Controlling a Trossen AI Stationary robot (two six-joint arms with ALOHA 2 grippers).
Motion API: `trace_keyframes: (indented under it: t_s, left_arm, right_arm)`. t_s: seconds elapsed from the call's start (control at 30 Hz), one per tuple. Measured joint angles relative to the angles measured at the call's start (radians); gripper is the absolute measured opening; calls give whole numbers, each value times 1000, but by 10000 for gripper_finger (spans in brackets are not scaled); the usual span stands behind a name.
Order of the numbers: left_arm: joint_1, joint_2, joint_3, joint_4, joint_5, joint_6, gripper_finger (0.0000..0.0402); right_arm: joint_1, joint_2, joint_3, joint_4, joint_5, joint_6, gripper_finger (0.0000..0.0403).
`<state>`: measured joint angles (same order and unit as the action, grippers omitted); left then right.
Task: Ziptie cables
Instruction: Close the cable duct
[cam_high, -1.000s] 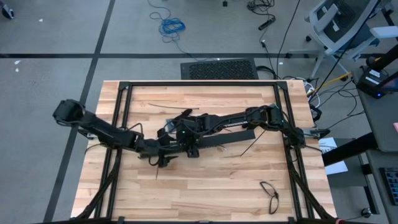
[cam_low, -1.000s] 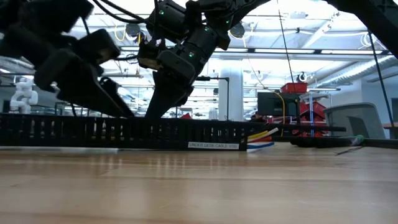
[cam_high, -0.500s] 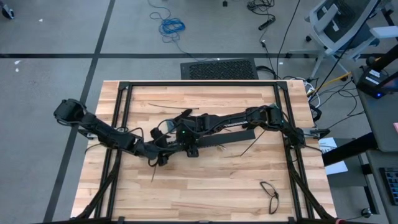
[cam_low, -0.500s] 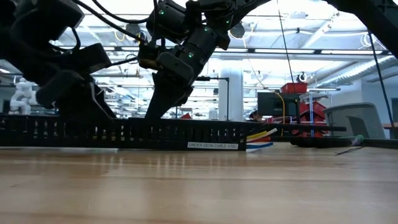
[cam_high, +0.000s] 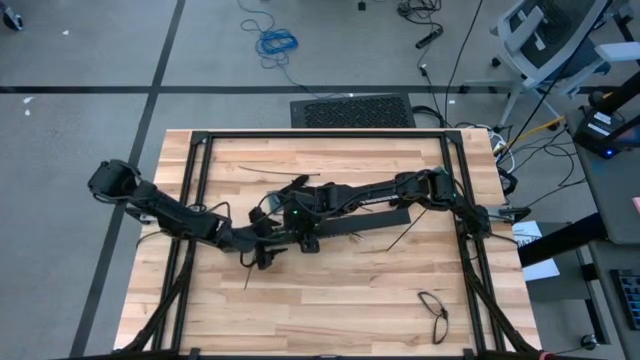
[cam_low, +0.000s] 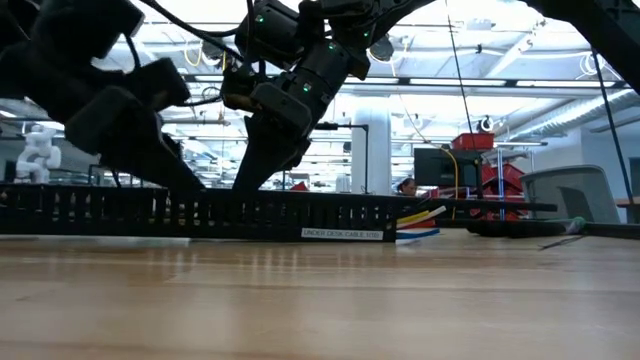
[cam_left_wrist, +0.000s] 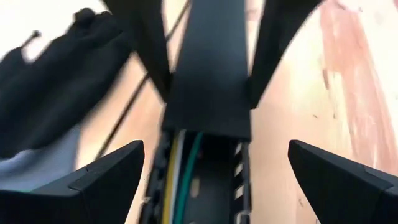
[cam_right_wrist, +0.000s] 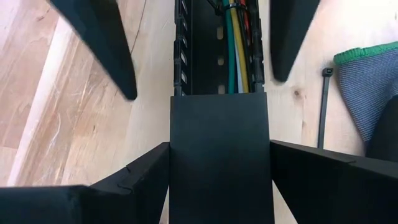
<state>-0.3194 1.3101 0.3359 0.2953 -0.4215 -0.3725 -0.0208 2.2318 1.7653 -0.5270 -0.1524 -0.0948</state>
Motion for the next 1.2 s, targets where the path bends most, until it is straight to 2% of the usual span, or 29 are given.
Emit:
trace_keyframes:
  t_s: [0.23,0.47,0.63,0.77,1.2]
  left_arm:
    - [6,83,-4,24,45,13,393]
    - [5,84,-31,35,-9,17,393]
    - [6,84,-72,110,-28,13,393]
    - [6,84,-74,154,-33,42,393]
    - [30,84,-74,152,-34,71,391]
  right_arm:
    - [0,0,0,-1,0,-6,249]
    - [0,0,0,-1,0,-6,249]
    - [0,0,0,-2,0,-7,249]
    - [0,0,0,-1,0,-7,249]
    - [0,0,0,-1,0,-6,249]
